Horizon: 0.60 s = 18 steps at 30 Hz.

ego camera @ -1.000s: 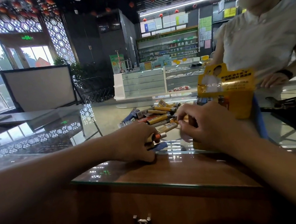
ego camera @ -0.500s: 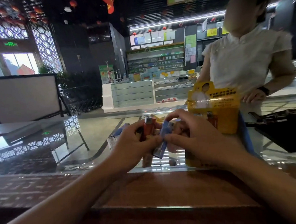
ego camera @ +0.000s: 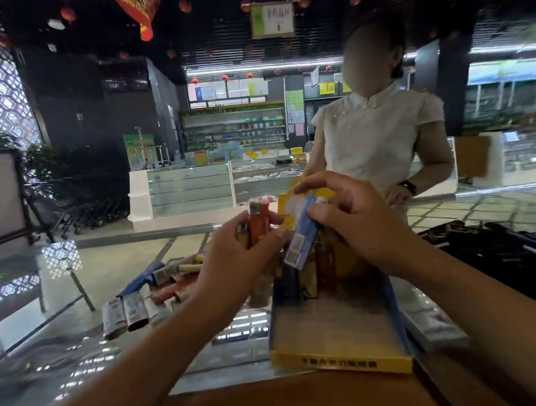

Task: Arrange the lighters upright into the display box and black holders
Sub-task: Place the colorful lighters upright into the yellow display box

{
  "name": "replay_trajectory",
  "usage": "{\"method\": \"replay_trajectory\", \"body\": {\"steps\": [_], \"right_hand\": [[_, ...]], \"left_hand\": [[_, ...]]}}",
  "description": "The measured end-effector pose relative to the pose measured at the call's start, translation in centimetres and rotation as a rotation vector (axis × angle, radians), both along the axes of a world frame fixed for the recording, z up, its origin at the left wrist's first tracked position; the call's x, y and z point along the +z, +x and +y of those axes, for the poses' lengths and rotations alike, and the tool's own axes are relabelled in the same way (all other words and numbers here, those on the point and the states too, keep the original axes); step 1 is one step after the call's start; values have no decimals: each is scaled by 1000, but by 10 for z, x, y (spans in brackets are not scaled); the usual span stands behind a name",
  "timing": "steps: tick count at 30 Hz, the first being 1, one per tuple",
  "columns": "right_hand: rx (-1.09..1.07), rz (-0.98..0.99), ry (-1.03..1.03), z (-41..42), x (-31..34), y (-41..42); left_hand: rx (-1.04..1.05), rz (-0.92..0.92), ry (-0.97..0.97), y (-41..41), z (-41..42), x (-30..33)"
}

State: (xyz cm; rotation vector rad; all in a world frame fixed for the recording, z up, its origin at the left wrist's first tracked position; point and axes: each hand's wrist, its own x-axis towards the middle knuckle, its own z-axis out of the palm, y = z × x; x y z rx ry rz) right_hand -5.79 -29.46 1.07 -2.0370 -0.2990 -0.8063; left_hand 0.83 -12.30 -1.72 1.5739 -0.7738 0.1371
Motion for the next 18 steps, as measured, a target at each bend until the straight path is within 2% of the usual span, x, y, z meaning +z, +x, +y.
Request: {"method": "replay_trajectory", "body": {"steps": [4, 7, 14, 18], "right_hand": [[86, 46, 35, -7, -11, -1], [186, 70, 179, -5, -10, -6], [-15, 0, 147, 1, -15, 3], [121, 45, 226, 3, -16, 2]], "left_hand": [[-86, -12, 111, 4, 6, -6], [-124, -6, 131, 1, 9, -4], [-104, -157, 306, -5, 14, -2], [-139, -38, 238, -5, 14, -5]]}}
